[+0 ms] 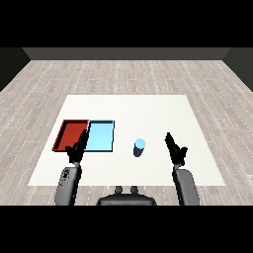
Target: Pick the blue can and put it in the blue box
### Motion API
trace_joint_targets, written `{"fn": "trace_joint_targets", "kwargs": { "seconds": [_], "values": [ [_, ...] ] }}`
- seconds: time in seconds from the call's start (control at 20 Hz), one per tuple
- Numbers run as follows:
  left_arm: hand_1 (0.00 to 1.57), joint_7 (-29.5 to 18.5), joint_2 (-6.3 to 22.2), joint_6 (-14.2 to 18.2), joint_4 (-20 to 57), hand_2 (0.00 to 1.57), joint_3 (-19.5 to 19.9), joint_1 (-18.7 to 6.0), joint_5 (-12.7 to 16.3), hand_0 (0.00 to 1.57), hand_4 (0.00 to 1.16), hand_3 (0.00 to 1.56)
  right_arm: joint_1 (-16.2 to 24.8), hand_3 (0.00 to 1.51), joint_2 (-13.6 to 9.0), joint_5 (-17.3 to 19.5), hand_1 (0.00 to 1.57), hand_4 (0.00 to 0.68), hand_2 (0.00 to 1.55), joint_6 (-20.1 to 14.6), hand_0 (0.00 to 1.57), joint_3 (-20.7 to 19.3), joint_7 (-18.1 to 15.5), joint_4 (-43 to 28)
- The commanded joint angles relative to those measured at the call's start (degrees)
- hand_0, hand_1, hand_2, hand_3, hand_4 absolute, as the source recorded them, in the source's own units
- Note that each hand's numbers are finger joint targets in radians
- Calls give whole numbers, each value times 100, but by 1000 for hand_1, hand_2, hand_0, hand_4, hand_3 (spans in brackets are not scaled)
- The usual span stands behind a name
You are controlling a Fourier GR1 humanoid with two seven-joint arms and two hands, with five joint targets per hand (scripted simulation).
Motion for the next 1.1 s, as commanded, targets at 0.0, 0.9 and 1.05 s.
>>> {"fn": "trace_joint_targets", "kwargs": {
  "seconds": [0.0,0.9,1.05],
  "values": [
    [0,-33,-46,13,27,0,20,32,-32,0,0,0,71,0,214,286,0,0,0,-283,0,166,220,-69],
    [0,-2533,-347,112,423,0,210,108,1,0,0,0,134,0,544,-213,0,0,0,-1093,0,1929,-2159,82],
    [0,-2343,-278,42,288,0,312,64,198,0,0,0,-97,0,544,-290,0,0,0,-1174,0,1831,-2362,453]
  ]
}}
